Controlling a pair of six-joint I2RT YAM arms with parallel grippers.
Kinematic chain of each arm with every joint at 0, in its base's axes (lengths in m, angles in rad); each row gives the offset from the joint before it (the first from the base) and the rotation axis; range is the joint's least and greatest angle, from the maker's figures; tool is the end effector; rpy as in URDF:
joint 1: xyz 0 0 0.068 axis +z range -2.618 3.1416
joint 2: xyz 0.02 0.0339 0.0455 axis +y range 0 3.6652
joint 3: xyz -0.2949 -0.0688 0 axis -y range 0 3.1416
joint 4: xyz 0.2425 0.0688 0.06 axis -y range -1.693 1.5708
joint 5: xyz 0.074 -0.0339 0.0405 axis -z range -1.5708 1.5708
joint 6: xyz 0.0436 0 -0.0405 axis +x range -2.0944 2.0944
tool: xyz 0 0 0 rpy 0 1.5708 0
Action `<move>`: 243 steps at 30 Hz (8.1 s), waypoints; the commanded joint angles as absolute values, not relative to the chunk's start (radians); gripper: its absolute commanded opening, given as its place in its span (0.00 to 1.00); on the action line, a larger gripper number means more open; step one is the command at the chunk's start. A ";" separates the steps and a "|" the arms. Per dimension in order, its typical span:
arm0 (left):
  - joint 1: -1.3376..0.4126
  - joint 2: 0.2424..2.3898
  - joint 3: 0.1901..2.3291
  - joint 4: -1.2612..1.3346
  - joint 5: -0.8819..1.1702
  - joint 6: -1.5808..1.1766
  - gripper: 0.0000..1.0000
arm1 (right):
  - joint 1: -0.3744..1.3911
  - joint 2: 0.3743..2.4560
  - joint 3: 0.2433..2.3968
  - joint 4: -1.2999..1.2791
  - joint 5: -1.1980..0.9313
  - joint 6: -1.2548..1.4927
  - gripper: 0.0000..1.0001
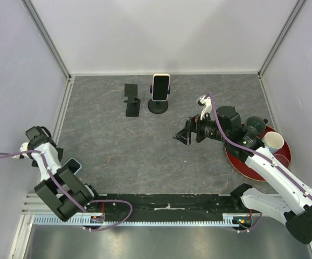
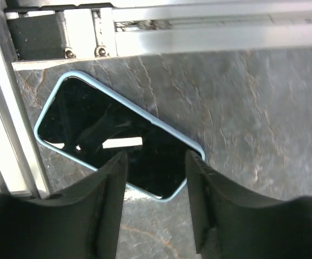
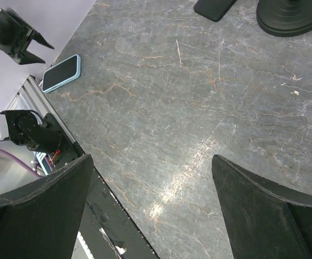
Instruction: Place the phone on the phone stand
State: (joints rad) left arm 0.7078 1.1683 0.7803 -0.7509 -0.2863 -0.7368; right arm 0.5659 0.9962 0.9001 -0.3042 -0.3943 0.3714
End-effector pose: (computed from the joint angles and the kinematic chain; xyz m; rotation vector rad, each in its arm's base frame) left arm 0.1441 0.1395 0.2434 -1.8369 1.9564 0.3780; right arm 0.1700 0.1279 0.3530 -0.4711 2.0226 0.9831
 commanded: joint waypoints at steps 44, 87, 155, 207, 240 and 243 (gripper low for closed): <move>0.500 1.227 0.646 -0.658 -0.027 -0.968 0.02 | 0.569 0.954 0.925 -0.290 -0.377 0.334 0.98; 1.111 1.109 0.509 -0.371 -0.213 -0.959 1.00 | 0.637 0.968 0.934 -0.304 -0.400 0.308 0.98; -0.064 1.670 1.180 -0.724 0.324 0.032 1.00 | 0.637 1.052 0.937 -0.248 -0.357 0.367 0.98; -0.216 1.862 1.180 -0.749 -0.006 0.026 0.94 | 0.637 1.034 0.931 -0.244 -0.364 0.385 0.98; -0.229 1.676 1.376 -0.005 -0.245 -0.266 0.02 | 0.638 0.980 0.986 -0.278 -0.178 0.356 0.98; -0.241 1.745 1.404 0.113 -0.270 -0.207 0.02 | 0.637 0.971 0.991 -0.287 -0.150 0.348 0.98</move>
